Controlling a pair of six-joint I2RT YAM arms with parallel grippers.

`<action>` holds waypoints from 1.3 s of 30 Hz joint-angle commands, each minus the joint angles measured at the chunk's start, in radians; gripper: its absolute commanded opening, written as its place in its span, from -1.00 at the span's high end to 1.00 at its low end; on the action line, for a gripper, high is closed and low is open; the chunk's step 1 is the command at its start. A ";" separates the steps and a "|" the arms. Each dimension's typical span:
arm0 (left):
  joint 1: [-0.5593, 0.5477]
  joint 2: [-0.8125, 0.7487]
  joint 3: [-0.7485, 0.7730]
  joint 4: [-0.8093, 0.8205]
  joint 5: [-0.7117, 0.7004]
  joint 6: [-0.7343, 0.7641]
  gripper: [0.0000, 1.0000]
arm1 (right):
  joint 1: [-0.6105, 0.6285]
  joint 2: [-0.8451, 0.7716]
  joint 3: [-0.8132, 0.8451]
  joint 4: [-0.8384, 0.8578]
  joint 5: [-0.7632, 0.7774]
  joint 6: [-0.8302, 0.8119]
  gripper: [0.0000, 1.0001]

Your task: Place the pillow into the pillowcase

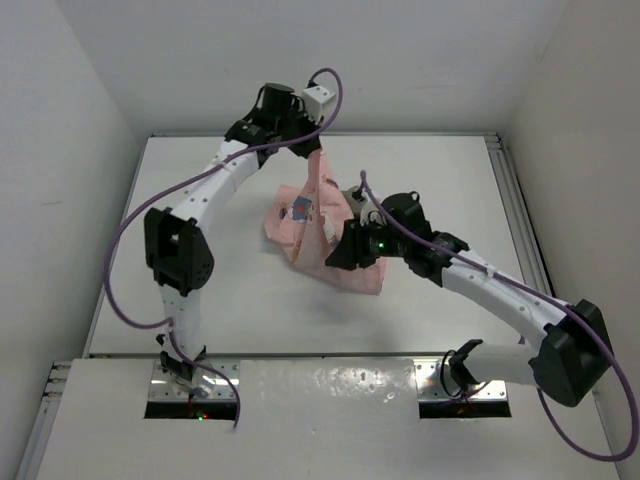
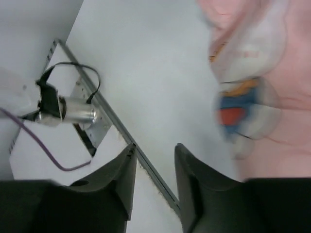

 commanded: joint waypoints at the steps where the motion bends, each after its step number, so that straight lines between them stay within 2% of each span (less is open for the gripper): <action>1: -0.024 0.128 0.116 0.159 -0.004 -0.010 1.00 | 0.079 -0.017 0.097 0.079 -0.020 -0.135 0.22; 2: -0.028 0.152 0.165 0.174 0.002 -0.015 1.00 | 0.092 -0.015 0.127 0.017 -0.011 -0.162 -0.53; 3: -0.041 0.197 0.188 0.177 0.017 -0.016 1.00 | 0.092 -0.012 0.150 -0.021 -0.004 -0.180 -0.84; 4: -0.045 0.215 0.205 0.180 0.029 -0.013 1.00 | 0.083 -0.020 0.179 -0.076 0.024 -0.191 -0.97; 5: -0.051 0.237 0.225 0.173 0.038 -0.010 0.96 | 0.031 -0.032 0.175 -0.088 0.073 -0.185 -0.98; 6: -0.064 0.242 0.228 0.167 0.048 -0.010 0.46 | -0.006 -0.073 0.159 -0.090 0.094 -0.177 -0.98; 8: -0.071 0.237 0.222 0.142 0.048 -0.013 -0.20 | -0.125 -0.118 0.086 -0.059 0.144 -0.133 -0.98; 9: -0.077 0.231 0.220 0.130 0.034 -0.025 -0.64 | -0.162 -0.136 0.064 -0.059 0.167 -0.102 -0.98; 10: -0.078 0.210 0.216 0.109 0.016 -0.033 -0.80 | -0.245 -0.126 0.069 -0.085 0.201 -0.090 -0.98; 11: -0.076 0.197 0.211 0.096 -0.018 -0.062 -0.95 | -0.288 -0.100 0.108 -0.114 0.204 -0.073 -0.77; 12: -0.073 0.182 0.208 0.078 -0.036 -0.076 -0.95 | -0.328 -0.062 0.137 -0.139 0.197 -0.045 -0.22; 13: -0.071 0.153 0.202 0.031 -0.059 -0.090 -0.95 | -0.394 0.041 0.162 -0.186 0.186 -0.032 0.48; 14: -0.067 0.138 0.199 0.003 -0.081 -0.101 -0.87 | -0.419 0.096 0.209 -0.196 0.143 -0.021 0.99; 15: -0.064 0.096 0.179 -0.058 -0.081 -0.099 -0.64 | -0.445 0.206 0.231 -0.178 0.128 -0.019 1.00; 16: -0.059 0.073 0.156 -0.088 -0.078 -0.099 -0.21 | -0.453 0.260 0.251 -0.165 0.128 -0.021 1.00; 17: -0.053 0.046 0.122 -0.111 -0.070 -0.099 0.61 | -0.453 0.310 0.272 -0.151 0.153 -0.021 0.96; 18: -0.051 -0.023 0.016 -0.141 -0.054 -0.078 0.89 | -0.451 0.362 0.327 -0.124 0.169 -0.027 0.91; 19: -0.051 -0.063 -0.055 -0.151 -0.037 -0.059 1.00 | -0.448 0.459 0.360 -0.115 0.180 -0.028 0.91; 20: -0.058 -0.097 -0.126 -0.157 0.006 -0.015 1.00 | -0.443 0.506 0.430 -0.110 0.209 -0.034 0.91; 21: -0.061 -0.131 -0.265 -0.175 0.031 0.014 1.00 | -0.437 0.550 0.461 -0.095 0.213 -0.036 0.91; 24: -0.091 -0.220 -0.495 -0.169 0.103 0.082 1.00 | -0.421 0.689 0.544 -0.076 0.204 -0.033 1.00; 27: -0.114 -0.209 -0.599 -0.136 0.141 0.100 1.00 | -0.408 0.724 0.500 -0.027 0.111 -0.024 1.00; 28: -0.111 -0.179 -0.608 -0.133 0.137 0.099 1.00 | -0.396 0.708 0.460 -0.001 0.097 -0.025 1.00; 31: -0.072 -0.105 -0.617 -0.120 0.125 0.093 0.81 | -0.350 0.585 0.243 0.120 0.098 -0.024 1.00; 34: -0.018 -0.030 -0.596 -0.045 0.063 0.059 0.80 | -0.292 0.464 -0.018 0.255 0.068 0.015 1.00; 37: 0.004 0.088 -0.460 -0.007 -0.010 0.051 0.73 | -0.200 0.362 -0.123 0.353 0.085 0.071 1.00; 39: 0.005 0.183 -0.313 -0.005 -0.044 0.060 0.69 | -0.129 0.300 -0.184 0.385 0.098 0.105 1.00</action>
